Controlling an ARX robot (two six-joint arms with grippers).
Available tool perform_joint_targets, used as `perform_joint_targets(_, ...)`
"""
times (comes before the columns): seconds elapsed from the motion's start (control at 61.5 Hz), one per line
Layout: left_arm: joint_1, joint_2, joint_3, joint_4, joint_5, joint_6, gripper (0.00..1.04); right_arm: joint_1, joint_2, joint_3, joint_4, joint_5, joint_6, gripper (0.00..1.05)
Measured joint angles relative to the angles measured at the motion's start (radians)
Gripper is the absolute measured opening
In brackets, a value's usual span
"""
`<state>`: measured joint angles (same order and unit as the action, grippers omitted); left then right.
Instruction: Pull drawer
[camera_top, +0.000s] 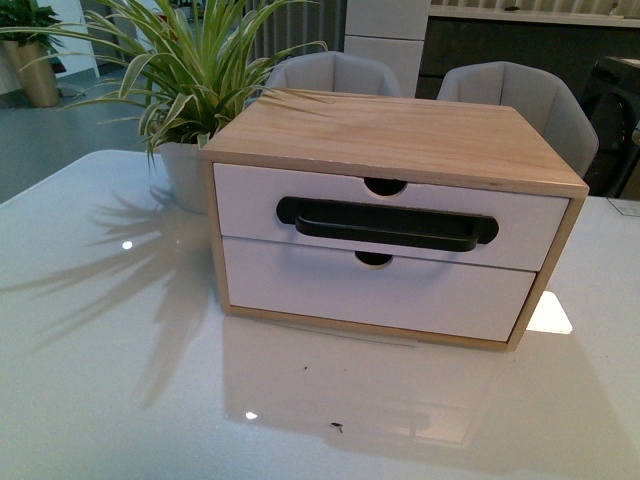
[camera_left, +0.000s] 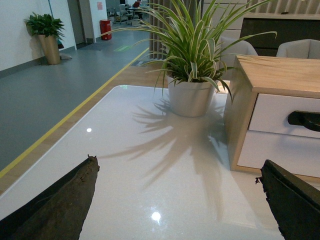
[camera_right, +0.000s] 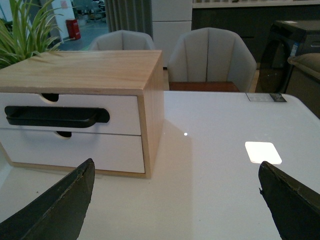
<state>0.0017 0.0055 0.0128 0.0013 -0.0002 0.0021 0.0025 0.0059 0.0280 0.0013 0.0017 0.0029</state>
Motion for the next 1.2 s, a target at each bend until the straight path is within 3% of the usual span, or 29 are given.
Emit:
perform_joint_targets(0.325, -0.008, 0.002, 0.0, -0.003, -0.019, 0.001, 0.97, 0.0, 0.0, 0.0, 0.0, 0.0, 0.0, 0.96)
perform_joint_targets(0.358, -0.021, 0.021, 0.0, -0.001, -0.084, -0.001, 0.97, 0.02, 0.018, 0.007, -0.033, 0.079, 0.0, 0.96)
perform_joint_targets(0.407, -0.027, 0.075, 0.001, 0.029, -0.089, -0.004, 0.97, 0.043, 0.082, 0.02, -0.055, 0.167, -0.001, 0.96)
perform_joint_targets(0.439, -0.032, 0.12, 0.002, 0.068, -0.079, -0.003, 0.97, 0.04, 0.132, 0.028, -0.046, 0.168, -0.008, 0.96)
perform_joint_targets(0.602, -0.089, 0.46, 0.053, 0.369, 0.084, 0.083, 0.97, -0.031, 0.447, 0.139, 0.055, -0.017, -0.098, 0.96)
perform_joint_targets(0.732, -0.122, 0.758, 0.161, 0.543, 0.223, 0.214, 0.97, -0.029, 0.675, 0.253, 0.067, -0.12, -0.229, 0.96)
perform_joint_targets(0.96, -0.212, 1.135, 0.39, 0.523, 0.423, 0.467, 0.97, 0.036, 0.972, 0.454, -0.044, -0.179, -0.48, 0.96)
perform_joint_targets(1.204, -0.28, 1.404, 0.605, 0.412, 0.503, 0.685, 0.97, 0.134, 1.166, 0.612, -0.121, -0.211, -0.644, 0.96)
